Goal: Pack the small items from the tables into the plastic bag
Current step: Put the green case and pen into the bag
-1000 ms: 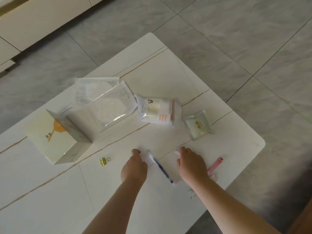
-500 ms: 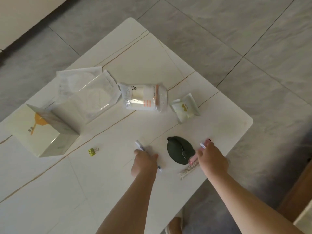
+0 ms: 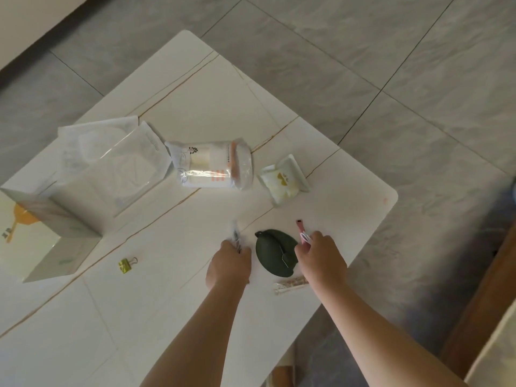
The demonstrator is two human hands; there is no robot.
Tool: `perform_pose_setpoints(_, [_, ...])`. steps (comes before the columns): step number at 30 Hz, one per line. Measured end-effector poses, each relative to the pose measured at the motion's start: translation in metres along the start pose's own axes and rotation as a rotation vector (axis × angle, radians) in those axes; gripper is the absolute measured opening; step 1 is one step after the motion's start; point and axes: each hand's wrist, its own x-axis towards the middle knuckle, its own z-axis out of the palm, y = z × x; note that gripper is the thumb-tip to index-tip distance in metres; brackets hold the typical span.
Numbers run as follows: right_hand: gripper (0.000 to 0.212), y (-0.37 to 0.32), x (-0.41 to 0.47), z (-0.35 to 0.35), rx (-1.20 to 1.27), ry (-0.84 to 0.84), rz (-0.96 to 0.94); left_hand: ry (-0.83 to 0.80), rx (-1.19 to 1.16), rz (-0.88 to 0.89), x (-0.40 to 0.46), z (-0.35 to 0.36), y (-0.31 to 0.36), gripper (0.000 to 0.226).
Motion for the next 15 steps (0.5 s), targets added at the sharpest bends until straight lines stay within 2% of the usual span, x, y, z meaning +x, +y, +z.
perform_pose_setpoints(3, [0.011, 0.009, -0.007, -0.007, 0.061, -0.033, -0.065, 0.057, -0.073, 0.051, -0.006, 0.001, 0.01, 0.026])
perform_pose_setpoints(7, [0.017, 0.028, -0.024, -0.014, -0.08, -0.166, -0.233, 0.035, -0.135, 0.093, -0.01, 0.002, 0.022, 0.014])
perform_pose_setpoints(11, [0.031, 0.042, -0.035, -0.005, -0.19, -0.233, -0.411, -0.05, -0.118, 0.143, -0.013, 0.005, 0.031, 0.031])
perform_pose_setpoints(15, [0.027, 0.047, -0.032, 0.007, -0.257, -0.19, -0.409, -0.048, -0.15, 0.071, -0.011, 0.014, 0.032, 0.04])
